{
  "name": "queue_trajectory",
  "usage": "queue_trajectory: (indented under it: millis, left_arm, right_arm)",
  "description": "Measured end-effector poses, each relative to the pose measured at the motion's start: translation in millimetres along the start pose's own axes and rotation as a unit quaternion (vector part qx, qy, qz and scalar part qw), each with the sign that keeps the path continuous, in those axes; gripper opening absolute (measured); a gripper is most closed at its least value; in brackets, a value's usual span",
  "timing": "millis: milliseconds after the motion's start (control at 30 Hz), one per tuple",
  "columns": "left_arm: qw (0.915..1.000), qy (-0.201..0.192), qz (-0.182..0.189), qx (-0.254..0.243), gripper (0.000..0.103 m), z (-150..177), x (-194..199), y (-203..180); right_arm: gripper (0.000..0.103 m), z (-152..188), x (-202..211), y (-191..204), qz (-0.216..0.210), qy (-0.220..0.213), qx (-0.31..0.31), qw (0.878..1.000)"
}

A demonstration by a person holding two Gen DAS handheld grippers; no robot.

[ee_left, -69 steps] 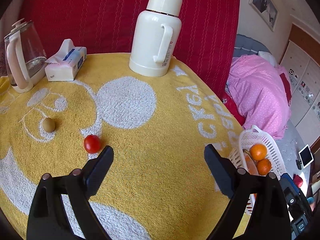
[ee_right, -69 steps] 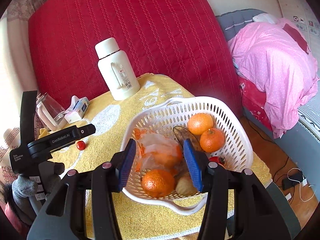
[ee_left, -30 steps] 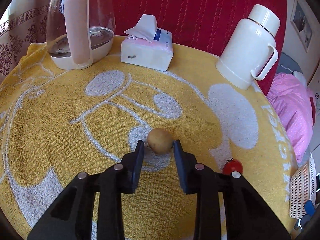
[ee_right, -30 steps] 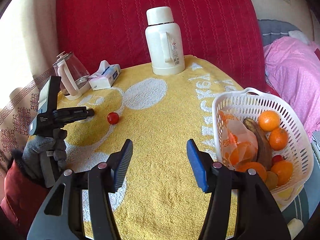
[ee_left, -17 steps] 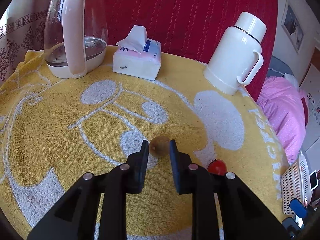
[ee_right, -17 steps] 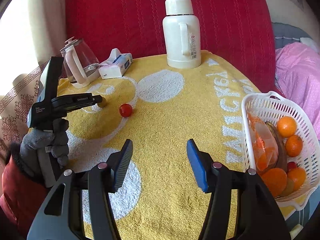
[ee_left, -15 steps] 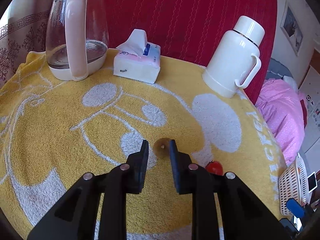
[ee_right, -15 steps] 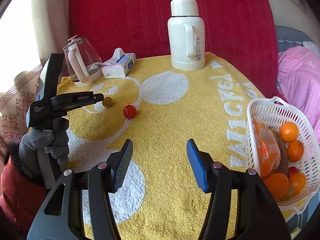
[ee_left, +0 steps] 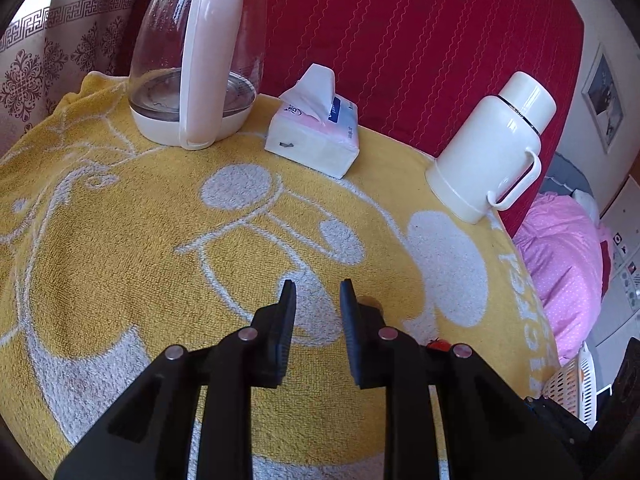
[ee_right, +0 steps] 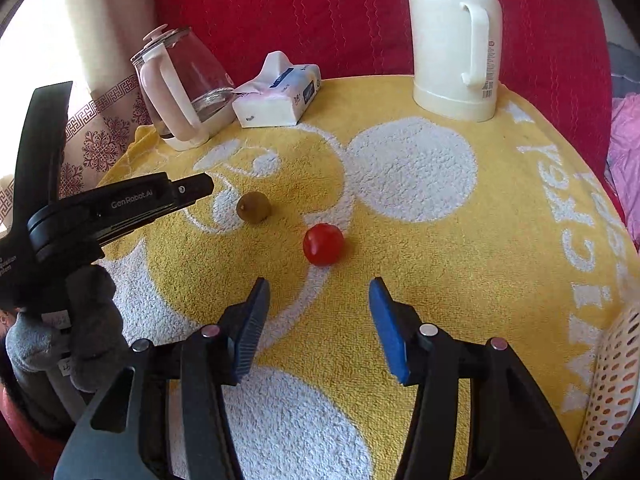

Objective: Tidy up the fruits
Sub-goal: 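Grasp the brown kiwi with the left tool while the right tool grasps the red tomato, then carry the tomato with the right tool into the basket and release while the left tool carries the kiwi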

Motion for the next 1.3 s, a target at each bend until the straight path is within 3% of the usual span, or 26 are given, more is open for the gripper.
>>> queue_trajectory:
  millis: [100, 167, 200, 333, 467, 767, 1000, 1167, 1300]
  left_arm:
    - [1.0000, 0.003, -0.003, 0.008, 0.028, 0.3, -2.1, 4.0]
    - [0.9999, 0.000, -0.009, 0.012, 0.044, -0.1, -2.5, 6.6]
    - [0.9998, -0.002, -0.012, 0.014, 0.047, -0.4, -2.6, 8.1]
    - [0.9998, -0.003, -0.012, 0.015, 0.049, 0.2, -4.5, 9.3]
    - [0.9999, -0.001, -0.010, 0.011, 0.053, 3.5, -7.9, 5.8]
    - [0.9992, 0.009, 0.015, -0.035, 0.054, 18.0, -17.9, -23.4]
    - [0.9972, 0.038, 0.016, -0.063, 0.053, 24.6, -36.9, -34.6]
    - [0.9953, 0.046, 0.021, -0.083, 0.028, 28.5, -37.8, -39.5]
    - [0.9948, 0.040, 0.038, -0.086, 0.028, 28.2, -31.4, -43.0]
  right_arm:
    - [0.045, -3.9, -21.2, -1.0, 0.006, 0.010, -0.002, 1.000]
    - [0.043, -6.6, -31.8, -3.2, 0.008, 0.016, -0.008, 1.000]
    - [0.043, -8.1, -35.8, -4.2, 0.009, 0.017, -0.012, 1.000]
    - [0.042, -13.2, -46.1, -4.7, 0.014, 0.016, -0.013, 1.000]
    - [0.030, -13.5, -45.0, -7.3, 0.017, 0.013, -0.012, 1.000]
    - [0.027, 0.0, -13.6, -18.1, 0.015, 0.003, -0.031, 0.999]
    - [0.027, 12.6, 13.9, -17.9, 0.015, -0.019, -0.031, 0.999]
    - [0.027, 21.8, 26.9, -11.6, 0.012, -0.026, -0.024, 0.999]
    - [0.027, 23.0, 38.6, -11.1, 0.008, -0.033, -0.027, 0.999]
Point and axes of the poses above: each gripper's, at about its wrist camera, not at the fingertips, and x roughly against the way its jaws point, y to its left, z to its underside, the point moved 7 cm from there along -x, roughly the way its jaws point, and after that the axes turned 8 degrees about -y, right-handed, at the moved point
